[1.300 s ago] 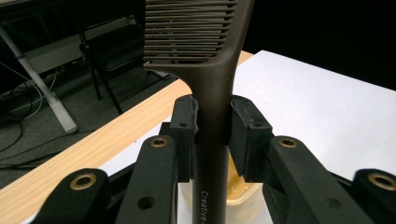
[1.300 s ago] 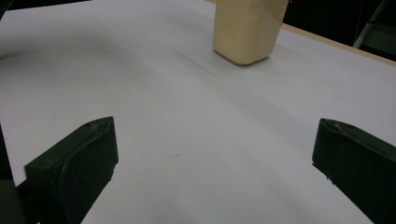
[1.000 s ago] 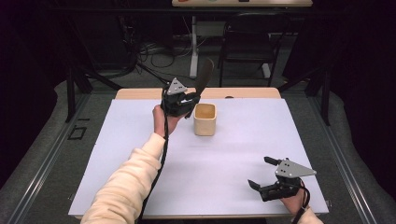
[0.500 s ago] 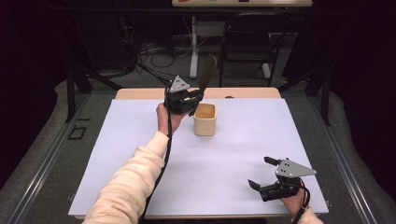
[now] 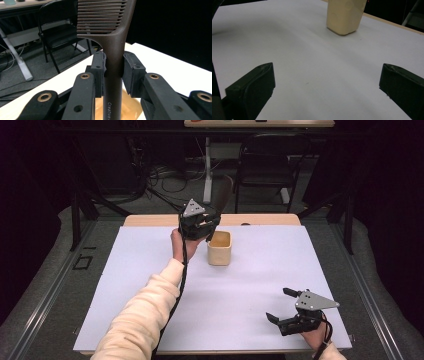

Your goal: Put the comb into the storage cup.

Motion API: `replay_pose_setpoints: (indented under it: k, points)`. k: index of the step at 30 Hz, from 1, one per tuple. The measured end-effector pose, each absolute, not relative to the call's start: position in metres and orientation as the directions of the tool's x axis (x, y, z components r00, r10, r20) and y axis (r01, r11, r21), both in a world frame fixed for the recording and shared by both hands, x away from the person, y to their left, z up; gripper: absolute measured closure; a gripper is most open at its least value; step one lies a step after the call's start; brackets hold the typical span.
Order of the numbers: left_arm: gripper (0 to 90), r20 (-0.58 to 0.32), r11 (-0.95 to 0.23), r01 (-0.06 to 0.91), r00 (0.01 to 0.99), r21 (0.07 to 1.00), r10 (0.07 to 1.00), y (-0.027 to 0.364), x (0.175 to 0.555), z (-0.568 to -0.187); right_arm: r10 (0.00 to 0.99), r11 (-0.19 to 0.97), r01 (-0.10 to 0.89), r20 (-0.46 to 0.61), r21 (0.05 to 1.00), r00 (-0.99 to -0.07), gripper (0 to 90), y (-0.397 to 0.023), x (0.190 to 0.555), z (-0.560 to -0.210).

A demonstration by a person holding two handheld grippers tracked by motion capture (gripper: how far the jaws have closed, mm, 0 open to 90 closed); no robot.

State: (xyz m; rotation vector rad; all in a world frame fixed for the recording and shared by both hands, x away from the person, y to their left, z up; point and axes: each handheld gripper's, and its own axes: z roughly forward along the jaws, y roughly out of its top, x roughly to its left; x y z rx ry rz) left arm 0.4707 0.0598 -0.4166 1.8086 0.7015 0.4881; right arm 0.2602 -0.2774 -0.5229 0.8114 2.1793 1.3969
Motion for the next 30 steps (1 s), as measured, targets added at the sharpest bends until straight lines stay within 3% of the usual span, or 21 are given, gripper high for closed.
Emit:
replay_pose_setpoints:
  k: [30]
  points:
    - [72.5, -0.056, -0.163, 0.234, 0.715, 0.959, 0.697, 0.052, 0.480, -0.431, 0.673, 0.320, 0.245, -0.038, 0.915, -0.738, 0.0, -0.278, 0.260, -0.523]
